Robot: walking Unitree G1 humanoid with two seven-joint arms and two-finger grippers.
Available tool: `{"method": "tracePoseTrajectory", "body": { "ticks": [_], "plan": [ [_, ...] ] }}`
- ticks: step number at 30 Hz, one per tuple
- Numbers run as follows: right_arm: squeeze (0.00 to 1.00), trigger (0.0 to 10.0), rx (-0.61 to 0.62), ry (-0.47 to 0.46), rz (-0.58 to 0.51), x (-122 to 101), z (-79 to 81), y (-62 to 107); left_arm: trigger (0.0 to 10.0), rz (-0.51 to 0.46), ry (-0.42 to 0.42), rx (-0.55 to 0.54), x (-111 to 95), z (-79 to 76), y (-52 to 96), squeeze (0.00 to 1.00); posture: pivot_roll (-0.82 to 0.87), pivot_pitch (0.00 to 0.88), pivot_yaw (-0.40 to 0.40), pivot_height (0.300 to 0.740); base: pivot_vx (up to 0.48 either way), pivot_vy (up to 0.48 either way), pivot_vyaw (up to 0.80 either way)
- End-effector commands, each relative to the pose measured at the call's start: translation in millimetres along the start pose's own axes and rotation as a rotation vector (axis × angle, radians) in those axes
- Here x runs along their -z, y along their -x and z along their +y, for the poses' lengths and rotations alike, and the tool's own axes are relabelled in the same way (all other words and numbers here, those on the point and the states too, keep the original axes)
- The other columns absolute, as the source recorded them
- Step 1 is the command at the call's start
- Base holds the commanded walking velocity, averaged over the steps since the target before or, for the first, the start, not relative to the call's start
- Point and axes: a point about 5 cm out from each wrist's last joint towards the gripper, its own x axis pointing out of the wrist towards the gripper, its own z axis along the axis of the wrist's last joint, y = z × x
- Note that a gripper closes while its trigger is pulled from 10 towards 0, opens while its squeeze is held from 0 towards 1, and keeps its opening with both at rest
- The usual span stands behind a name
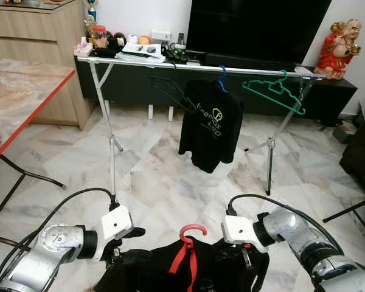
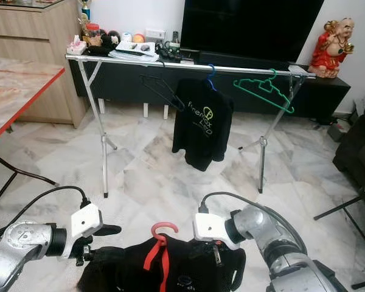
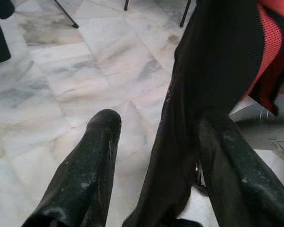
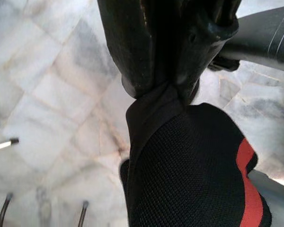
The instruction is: Hang hanger
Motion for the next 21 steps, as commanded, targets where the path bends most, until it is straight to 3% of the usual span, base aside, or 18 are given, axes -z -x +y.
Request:
{"method": "tracePoseTrajectory", "body": {
  "ticks": [1, 21],
  "plan": [
    [0.00, 0.0, 0.034, 0.076, -0.047, -16, -11.3, 7.2, 10.0, 0.010, -0.020, 0.033, -2, -3.4, -8.5, 0.00, 0.11, 0.000, -0.147, 0.740, 0.000, 0.000, 0.00],
    [0.00, 0.0, 0.109, 0.159, -0.129, -43, -24.5, -0.2, 10.0, -0.039, -0.039, 0.099, -17, -11.7, -37.9, 0.00, 0.09, 0.000, -0.155, 0.740, 0.000, 0.000, 0.00]
  ]
}}
